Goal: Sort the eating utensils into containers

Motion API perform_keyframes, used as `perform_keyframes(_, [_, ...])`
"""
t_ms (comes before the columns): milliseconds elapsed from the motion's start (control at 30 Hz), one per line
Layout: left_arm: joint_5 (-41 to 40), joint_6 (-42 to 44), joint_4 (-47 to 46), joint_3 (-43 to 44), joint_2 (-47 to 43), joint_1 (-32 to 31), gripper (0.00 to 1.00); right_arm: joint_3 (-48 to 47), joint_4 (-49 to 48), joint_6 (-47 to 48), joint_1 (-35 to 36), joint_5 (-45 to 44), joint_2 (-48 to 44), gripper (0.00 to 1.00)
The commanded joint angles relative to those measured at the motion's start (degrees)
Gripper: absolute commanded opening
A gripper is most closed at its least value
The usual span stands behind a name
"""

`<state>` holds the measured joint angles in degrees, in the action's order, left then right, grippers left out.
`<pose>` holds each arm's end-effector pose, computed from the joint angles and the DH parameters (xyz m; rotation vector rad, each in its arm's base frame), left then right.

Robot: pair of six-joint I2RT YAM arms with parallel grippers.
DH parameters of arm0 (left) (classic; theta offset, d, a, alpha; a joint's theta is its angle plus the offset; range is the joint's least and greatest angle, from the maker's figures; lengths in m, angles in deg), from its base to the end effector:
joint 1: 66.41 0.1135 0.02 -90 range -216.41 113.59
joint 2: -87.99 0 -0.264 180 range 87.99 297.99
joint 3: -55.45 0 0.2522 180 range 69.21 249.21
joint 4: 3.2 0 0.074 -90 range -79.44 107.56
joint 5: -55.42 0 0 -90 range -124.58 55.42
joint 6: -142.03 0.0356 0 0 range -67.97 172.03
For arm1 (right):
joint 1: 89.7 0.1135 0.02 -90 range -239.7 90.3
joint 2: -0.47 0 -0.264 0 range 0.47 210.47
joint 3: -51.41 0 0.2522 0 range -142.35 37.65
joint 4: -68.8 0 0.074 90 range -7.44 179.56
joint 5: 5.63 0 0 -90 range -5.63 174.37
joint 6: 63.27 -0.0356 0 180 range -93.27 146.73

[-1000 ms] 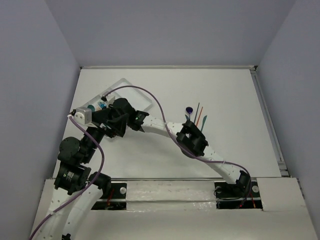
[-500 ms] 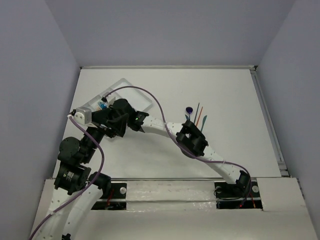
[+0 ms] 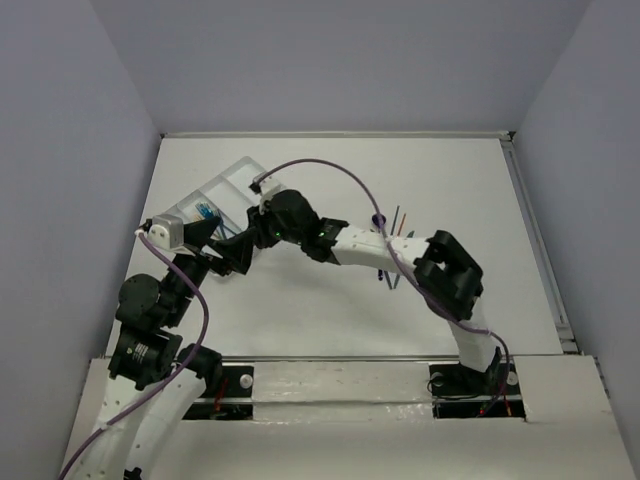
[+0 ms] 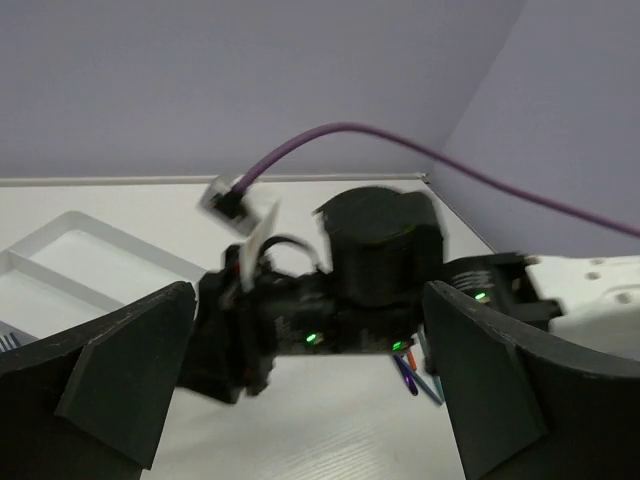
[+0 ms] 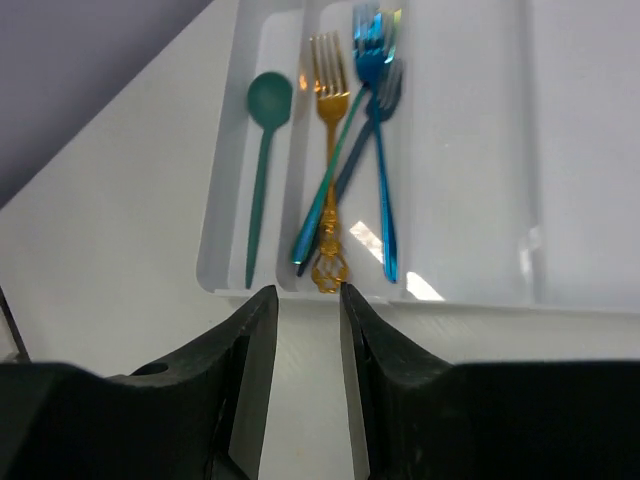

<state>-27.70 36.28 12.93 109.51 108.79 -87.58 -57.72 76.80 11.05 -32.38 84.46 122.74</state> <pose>0.0811 -0.0360 0.3778 0.1666 1.2889 -0.6295 0.2747 0.4283 0.2399 -0.7246 1.9023 0.8313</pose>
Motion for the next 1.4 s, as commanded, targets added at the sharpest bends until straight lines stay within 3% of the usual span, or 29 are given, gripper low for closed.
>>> perform_keyframes(0, [-0.02, 0.10, -3.34, 1.54, -0.58, -0.19, 0.99, 14.80, -1.48, -1.98, -5.71, -12.82, -15.21, 0.36])
perform_keyframes(200, [0.86, -0.07, -3.60, 1.54, -0.85, -0.72, 0.99, 41.01, 1.53, -10.59, -17.57, -19.77, -31.02, 0.33])
perform_keyframes(333, [1.12, -0.16, -3.69, 1.45, -0.58, -0.72, 0.99, 45.61, 4.18, -10.25, -20.58, -23.48, -33.77, 0.32])
perform_keyframes(767, [0.68, 0.10, -3.43, 1.45, -0.32, -0.72, 0.99, 40.71, 4.88, -7.70, -25.42, -19.44, -24.11, 0.31])
perform_keyframes(1167, [0.77, 0.10, -3.43, 1.54, -0.23, -0.72, 0.99, 38.95, 3.47, -7.26, -26.47, -18.03, -20.77, 0.21])
perform_keyframes(1367, [0.77, 0.10, -3.43, 1.54, -0.14, -0.72, 0.99, 38.68, 3.12, -7.17, -26.47, -18.03, -20.68, 0.09])
